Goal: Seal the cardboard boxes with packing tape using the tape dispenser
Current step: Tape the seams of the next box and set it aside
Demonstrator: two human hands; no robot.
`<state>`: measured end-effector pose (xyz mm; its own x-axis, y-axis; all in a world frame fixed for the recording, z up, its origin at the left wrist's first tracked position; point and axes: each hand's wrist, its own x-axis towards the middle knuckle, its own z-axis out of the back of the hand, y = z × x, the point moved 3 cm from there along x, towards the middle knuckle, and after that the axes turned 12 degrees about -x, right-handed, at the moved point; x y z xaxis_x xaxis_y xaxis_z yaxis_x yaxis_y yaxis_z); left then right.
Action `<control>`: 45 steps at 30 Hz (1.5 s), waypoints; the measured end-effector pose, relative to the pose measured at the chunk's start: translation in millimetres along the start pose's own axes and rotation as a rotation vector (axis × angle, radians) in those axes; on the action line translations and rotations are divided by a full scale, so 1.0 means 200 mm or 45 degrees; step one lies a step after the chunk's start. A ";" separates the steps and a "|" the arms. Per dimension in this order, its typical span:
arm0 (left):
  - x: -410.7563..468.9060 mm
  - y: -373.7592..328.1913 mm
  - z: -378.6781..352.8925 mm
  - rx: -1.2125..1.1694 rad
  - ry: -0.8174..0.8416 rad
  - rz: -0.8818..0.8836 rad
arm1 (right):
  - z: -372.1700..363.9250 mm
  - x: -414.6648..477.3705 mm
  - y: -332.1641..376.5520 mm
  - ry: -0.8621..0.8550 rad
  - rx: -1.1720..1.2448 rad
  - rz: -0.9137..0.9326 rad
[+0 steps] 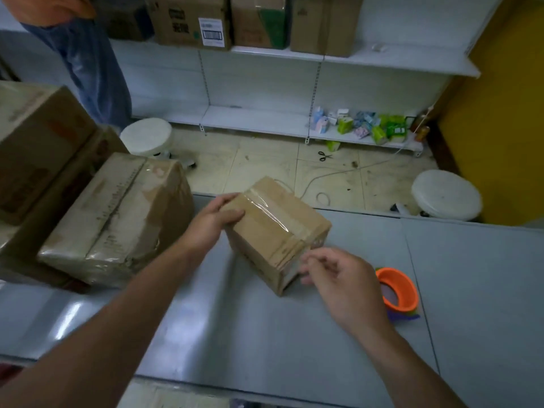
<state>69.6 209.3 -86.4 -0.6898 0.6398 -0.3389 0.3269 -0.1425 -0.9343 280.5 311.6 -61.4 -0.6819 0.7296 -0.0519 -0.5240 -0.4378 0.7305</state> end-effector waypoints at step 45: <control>0.02 0.02 -0.26 1.216 0.072 -0.542 | 0.17 0.02 -0.75 0.234 -1.300 0.263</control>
<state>101.4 250.8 -85.2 -0.5890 0.8078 0.0216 -0.5992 -0.4187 -0.6824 374.9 398.2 -148.3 -0.8286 0.5373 -0.1570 -0.5114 -0.8407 -0.1781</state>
